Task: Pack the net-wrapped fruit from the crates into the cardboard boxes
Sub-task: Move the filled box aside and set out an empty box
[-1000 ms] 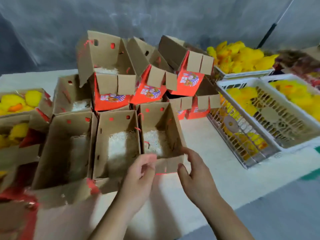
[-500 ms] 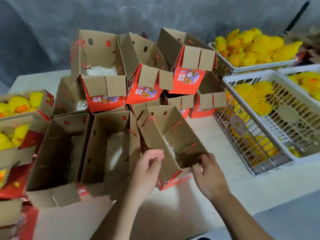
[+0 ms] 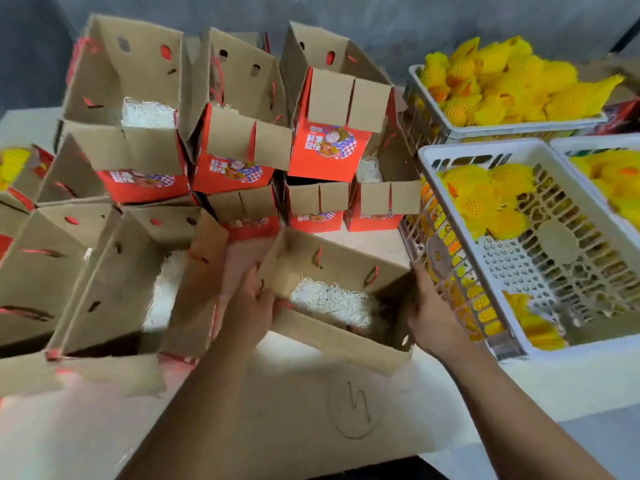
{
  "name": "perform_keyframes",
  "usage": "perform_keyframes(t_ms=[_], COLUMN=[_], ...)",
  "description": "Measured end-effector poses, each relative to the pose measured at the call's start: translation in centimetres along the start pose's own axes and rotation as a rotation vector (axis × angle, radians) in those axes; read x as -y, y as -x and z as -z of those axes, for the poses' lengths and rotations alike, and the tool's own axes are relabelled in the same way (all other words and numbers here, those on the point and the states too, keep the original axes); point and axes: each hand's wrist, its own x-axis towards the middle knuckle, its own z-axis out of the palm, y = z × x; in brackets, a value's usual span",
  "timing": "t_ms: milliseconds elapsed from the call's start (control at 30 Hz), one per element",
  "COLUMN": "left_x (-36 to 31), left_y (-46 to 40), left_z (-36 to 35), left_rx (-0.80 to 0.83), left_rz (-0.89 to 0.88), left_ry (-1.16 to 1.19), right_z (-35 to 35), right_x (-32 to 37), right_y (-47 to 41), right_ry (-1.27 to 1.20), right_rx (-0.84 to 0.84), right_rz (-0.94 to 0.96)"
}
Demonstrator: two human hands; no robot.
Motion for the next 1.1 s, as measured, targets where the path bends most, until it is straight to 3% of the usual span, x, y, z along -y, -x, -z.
perform_keyframes(t_ms=[100,200,433,567,667,767,867,1000,1100], left_x=[0.5,1.5,1.9,2.2,2.4,2.9,3.7,3.9,3.7], left_y=[1.5,4.3,6.6,7.0,7.6,8.4,9.2,10.0,10.1], left_z=[-0.6,-0.3,-2.3,-1.6,-1.0,0.0,1.1,0.1,0.4], left_rx=[-0.083,-0.050,-0.168,-0.373,-0.211,-0.008,0.016,-0.016,0.014], left_rz=[0.108,0.209,0.374,0.296,0.098,0.133,0.193,0.174,0.162], left_ry=[-0.036,-0.121,0.133,-0.143,-0.231,-0.040,0.055,0.092,-0.001], right_z=[1.2,1.7,-0.2,-0.2,-0.4,0.4,0.6,-0.7,-0.6], right_x=[-0.8,-1.5,-2.0,-1.4,-0.7,-0.7,-1.0,-1.3,-1.5], right_y=[-1.6,-2.8,-2.7,-2.2,-1.1,-0.7,1.1,2.9,2.8], right_ry=[-0.045,-0.099,-0.072,-0.199,-0.174,-0.138,-0.187,-0.169,-0.189], right_rx=[0.068,0.111,0.090,0.084,0.099,0.165,0.212,0.138,0.135], right_rz=[0.053,0.121,0.096,0.026,0.028,-0.043,-0.047,0.017,-0.028])
